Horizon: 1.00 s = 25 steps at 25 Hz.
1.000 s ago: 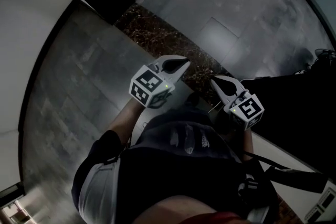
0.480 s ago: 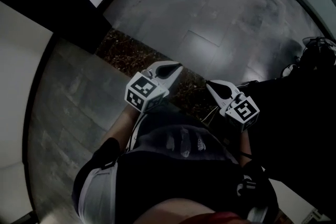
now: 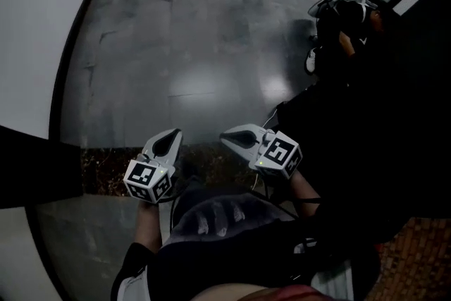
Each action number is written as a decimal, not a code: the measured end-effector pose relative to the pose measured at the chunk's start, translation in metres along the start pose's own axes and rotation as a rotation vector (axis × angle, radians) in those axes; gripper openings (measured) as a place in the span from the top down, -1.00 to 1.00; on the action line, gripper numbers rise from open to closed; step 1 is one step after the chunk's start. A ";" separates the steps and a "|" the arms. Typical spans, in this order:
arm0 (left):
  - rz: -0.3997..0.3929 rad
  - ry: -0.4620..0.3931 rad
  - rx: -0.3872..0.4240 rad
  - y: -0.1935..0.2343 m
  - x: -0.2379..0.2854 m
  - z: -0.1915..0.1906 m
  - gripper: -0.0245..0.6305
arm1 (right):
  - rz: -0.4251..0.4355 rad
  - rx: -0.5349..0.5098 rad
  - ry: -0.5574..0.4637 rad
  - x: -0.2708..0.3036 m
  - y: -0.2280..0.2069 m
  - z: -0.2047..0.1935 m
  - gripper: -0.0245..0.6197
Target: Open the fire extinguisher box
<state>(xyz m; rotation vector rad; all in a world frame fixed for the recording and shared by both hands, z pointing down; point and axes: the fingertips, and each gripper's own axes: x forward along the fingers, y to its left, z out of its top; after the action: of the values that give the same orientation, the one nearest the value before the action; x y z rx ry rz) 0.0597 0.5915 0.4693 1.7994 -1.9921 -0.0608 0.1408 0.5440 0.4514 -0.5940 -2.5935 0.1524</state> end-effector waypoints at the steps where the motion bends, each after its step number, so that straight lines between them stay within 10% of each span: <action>1: -0.036 0.006 0.007 0.006 0.009 0.008 0.92 | -0.019 0.018 -0.005 0.002 -0.007 0.010 0.92; 15: -0.265 0.091 0.111 0.079 0.116 0.079 0.91 | -0.265 0.099 -0.117 0.035 -0.117 0.060 0.92; 25: -0.199 0.130 0.175 0.099 0.197 0.129 0.91 | -0.220 0.116 -0.217 0.028 -0.224 0.085 0.92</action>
<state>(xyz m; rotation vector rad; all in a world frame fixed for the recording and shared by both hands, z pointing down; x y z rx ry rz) -0.0878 0.3843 0.4453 2.0512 -1.7709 0.1693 -0.0073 0.3545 0.4349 -0.2598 -2.8132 0.3077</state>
